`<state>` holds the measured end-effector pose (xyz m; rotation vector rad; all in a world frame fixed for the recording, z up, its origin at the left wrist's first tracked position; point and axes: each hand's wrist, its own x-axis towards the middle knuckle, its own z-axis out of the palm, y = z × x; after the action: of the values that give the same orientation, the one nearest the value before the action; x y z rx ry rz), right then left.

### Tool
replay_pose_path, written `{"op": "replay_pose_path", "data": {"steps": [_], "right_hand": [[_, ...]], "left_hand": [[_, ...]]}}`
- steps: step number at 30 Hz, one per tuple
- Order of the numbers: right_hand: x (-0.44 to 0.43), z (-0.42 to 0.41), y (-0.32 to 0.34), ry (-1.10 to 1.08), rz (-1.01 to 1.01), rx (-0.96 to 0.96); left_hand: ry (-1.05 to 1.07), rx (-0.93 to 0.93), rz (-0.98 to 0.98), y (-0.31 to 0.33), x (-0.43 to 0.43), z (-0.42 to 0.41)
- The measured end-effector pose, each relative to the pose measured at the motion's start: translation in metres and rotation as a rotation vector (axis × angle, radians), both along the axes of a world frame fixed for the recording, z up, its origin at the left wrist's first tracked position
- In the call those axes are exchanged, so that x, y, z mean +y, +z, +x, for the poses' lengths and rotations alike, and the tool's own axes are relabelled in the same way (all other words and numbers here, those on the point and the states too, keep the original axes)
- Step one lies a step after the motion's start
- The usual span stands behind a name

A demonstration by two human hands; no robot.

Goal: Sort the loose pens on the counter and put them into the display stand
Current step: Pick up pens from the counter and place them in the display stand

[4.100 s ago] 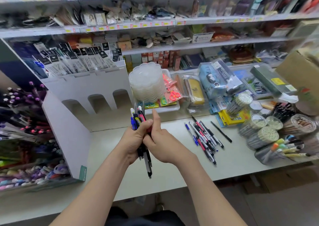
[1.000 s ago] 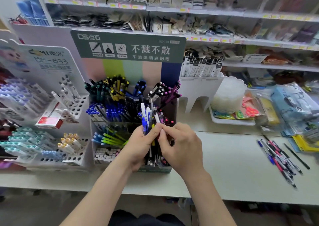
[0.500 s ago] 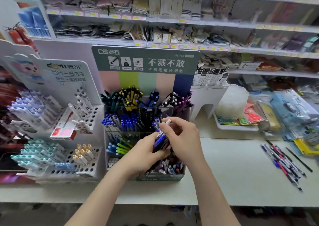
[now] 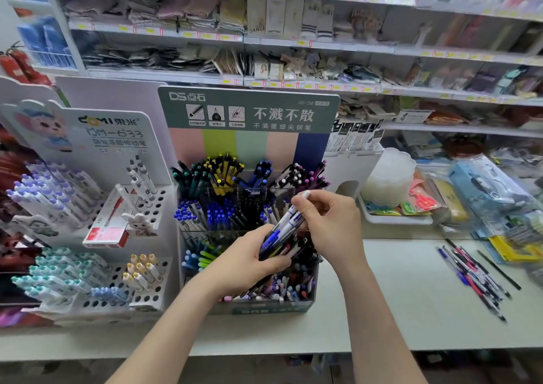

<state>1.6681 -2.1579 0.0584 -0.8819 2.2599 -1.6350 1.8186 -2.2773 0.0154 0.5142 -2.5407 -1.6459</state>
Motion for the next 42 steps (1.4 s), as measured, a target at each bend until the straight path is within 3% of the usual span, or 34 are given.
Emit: {"op": "replay_pose_path", "data": {"steps": [3, 11, 19, 24, 26, 28, 31, 35, 42], "right_hand": [[-0.002, 0.000, -0.002, -0.022, -0.066, -0.027], [-0.005, 0.019, -0.007, 0.028, -0.178, -0.350], [-0.012, 0.014, -0.009, -0.046, -0.264, -0.372], [-0.015, 0.005, 0.006, -0.138, -0.535, -0.440], [-0.013, -0.002, 0.009, -0.122, -0.529, -0.407], [-0.012, -0.010, 0.004, -0.070, -0.361, -0.271], [-0.010, -0.014, -0.001, 0.016, 0.123, 0.051], [-0.013, -0.011, 0.002, 0.156, 0.597, 0.172], [-0.048, -0.012, 0.012, 0.405, 1.093, 0.520]], "left_hand": [[0.016, 0.014, -0.006, -0.002, 0.000, 0.003], [0.024, 0.005, -0.037, -0.006, -0.004, 0.005], [0.045, 0.012, -0.099, -0.015, -0.012, 0.006], [0.059, 0.017, -0.055, -0.021, -0.014, 0.012], [0.087, 0.050, -0.012, -0.020, -0.015, 0.013], [0.131, 0.088, 0.005, -0.018, -0.016, 0.015], [0.195, 0.128, 0.058, -0.018, -0.021, 0.019], [0.260, 0.171, 0.059, -0.017, -0.023, 0.024], [0.301, 0.171, 0.062, -0.019, -0.021, 0.027]]}}
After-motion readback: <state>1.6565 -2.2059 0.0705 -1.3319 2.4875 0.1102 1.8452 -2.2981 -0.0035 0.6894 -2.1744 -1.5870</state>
